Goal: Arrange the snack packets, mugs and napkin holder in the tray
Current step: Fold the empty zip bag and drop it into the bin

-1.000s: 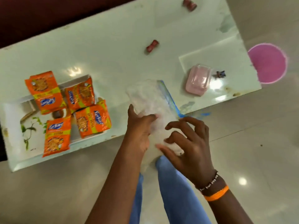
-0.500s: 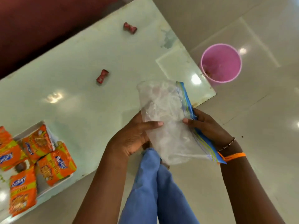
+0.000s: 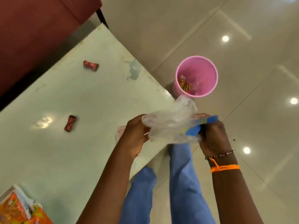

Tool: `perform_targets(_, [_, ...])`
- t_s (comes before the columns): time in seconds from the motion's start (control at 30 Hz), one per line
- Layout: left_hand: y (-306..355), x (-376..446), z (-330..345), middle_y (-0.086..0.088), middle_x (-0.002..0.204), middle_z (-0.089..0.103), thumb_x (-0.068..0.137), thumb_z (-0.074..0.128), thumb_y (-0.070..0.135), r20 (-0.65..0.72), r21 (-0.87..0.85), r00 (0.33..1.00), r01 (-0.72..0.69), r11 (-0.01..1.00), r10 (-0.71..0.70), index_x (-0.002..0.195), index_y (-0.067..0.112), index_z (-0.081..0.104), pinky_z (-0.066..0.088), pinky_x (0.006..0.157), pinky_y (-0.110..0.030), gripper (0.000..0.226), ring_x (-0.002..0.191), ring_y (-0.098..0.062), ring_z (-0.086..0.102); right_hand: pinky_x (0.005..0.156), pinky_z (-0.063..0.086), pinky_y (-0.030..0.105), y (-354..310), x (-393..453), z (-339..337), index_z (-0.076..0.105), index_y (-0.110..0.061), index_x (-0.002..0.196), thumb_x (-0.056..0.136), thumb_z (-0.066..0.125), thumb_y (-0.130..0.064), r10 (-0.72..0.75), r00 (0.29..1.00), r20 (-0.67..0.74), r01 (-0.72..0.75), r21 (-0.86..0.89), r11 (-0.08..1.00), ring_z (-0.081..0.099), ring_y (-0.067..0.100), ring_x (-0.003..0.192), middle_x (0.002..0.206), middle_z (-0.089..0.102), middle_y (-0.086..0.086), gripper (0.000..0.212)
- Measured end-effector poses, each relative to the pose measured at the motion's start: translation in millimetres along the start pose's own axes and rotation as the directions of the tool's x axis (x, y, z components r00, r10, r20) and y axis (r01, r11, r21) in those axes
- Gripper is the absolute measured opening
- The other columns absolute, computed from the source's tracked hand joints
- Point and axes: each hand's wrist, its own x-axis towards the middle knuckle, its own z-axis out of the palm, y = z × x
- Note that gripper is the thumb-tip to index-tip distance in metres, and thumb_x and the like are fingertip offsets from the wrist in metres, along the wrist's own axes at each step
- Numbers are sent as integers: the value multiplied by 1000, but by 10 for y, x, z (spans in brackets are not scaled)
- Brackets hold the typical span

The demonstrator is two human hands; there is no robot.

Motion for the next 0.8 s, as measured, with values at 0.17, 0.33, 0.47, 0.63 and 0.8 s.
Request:
perform_targets(0.17, [353,630,587,1,99,61,94,39,4,-26,35,999,-33,999,34,100,12,59,54,67,-18,23,90,-14,62,74,57,27,-457,854,-287,68,-13,72,78,45,17,-217,915,-341,198,-91,976,64,24,85,82,66,13,37])
perform_targets(0.33, [511,1323,1165,1,92,61,94,41,6,-21,100,1000,-20,995,22,88,19,60,48,75,-20,23,87,-14,60,88,41,22,-577,1862,-472,65,5,104,73,49,17,-417,899,-136,223,-677,701,57,36,107,111,61,27,37])
perform_targets(0.47, [377,1870,1480,4,80,59,89,48,1,-35,185,999,-8,983,15,90,15,61,46,72,-18,20,86,-16,56,76,30,-5,-413,2525,-485,62,11,106,73,50,18,-303,952,-48,168,-746,645,54,38,110,114,57,31,35])
perform_targets(0.63, [208,2324,1645,-3,93,63,87,50,2,-72,267,997,46,963,-27,92,17,61,48,83,-24,19,94,-18,59,98,33,21,-139,3093,-511,55,5,119,79,51,10,-79,997,12,58,-785,617,48,34,121,130,52,23,41])
perform_targets(0.8, [162,2479,1652,-1,101,63,87,51,7,-98,262,992,104,959,-81,101,18,58,48,72,-18,19,98,-16,60,91,35,15,-50,3314,-590,62,-11,118,84,51,-2,180,980,84,-23,-850,527,53,24,118,132,58,10,37])
